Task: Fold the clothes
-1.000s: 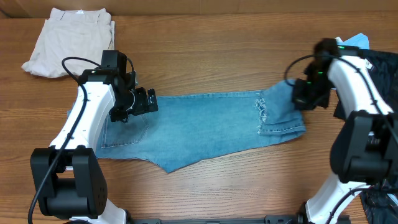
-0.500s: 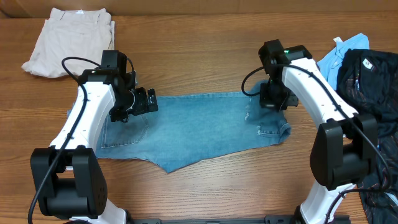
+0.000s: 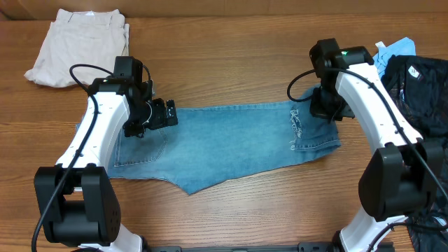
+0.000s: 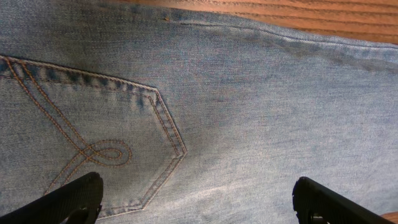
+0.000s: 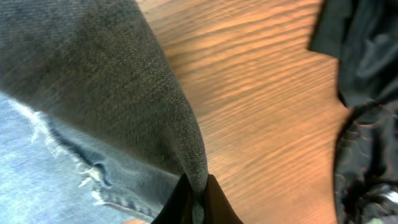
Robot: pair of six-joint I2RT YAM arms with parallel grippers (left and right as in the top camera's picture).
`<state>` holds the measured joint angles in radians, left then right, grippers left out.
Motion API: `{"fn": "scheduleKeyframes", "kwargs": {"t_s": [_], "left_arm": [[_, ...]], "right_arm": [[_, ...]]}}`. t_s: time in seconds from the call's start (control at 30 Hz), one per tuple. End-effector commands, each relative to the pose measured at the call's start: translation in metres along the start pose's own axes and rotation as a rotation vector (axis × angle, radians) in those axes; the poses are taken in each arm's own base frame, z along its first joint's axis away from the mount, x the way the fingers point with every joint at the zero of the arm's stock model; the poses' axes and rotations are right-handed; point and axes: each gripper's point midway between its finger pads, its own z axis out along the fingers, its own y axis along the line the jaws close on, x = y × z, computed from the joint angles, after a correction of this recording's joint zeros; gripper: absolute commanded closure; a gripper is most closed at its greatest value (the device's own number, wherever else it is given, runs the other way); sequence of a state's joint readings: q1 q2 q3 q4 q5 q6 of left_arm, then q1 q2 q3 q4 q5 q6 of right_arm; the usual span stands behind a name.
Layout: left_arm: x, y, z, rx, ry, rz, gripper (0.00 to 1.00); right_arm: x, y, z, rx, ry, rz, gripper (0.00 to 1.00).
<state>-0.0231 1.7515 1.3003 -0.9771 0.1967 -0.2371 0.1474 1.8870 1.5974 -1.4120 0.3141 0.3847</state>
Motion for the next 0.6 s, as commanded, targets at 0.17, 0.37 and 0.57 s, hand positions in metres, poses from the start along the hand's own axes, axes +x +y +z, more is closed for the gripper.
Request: {"fn": "scheduleKeyframes", "kwargs": {"t_s": [0.17, 0.37, 0.57], "left_arm": [[0.002, 0.000, 0.000, -0.004, 0.001, 0.000, 0.00], [0.001, 0.000, 0.000, -0.003, -0.003, 0.001, 0.00], [0.001, 0.000, 0.000, -0.003, -0.002, 0.001, 0.00]], "right_arm": [[-0.009, -0.014, -0.018, 0.041, -0.079, 0.110, 0.96], [-0.005, 0.002, -0.023, 0.035, -0.097, 0.070, 0.96], [0.008, 0.035, -0.030, 0.024, -0.127, -0.015, 0.96]]}}
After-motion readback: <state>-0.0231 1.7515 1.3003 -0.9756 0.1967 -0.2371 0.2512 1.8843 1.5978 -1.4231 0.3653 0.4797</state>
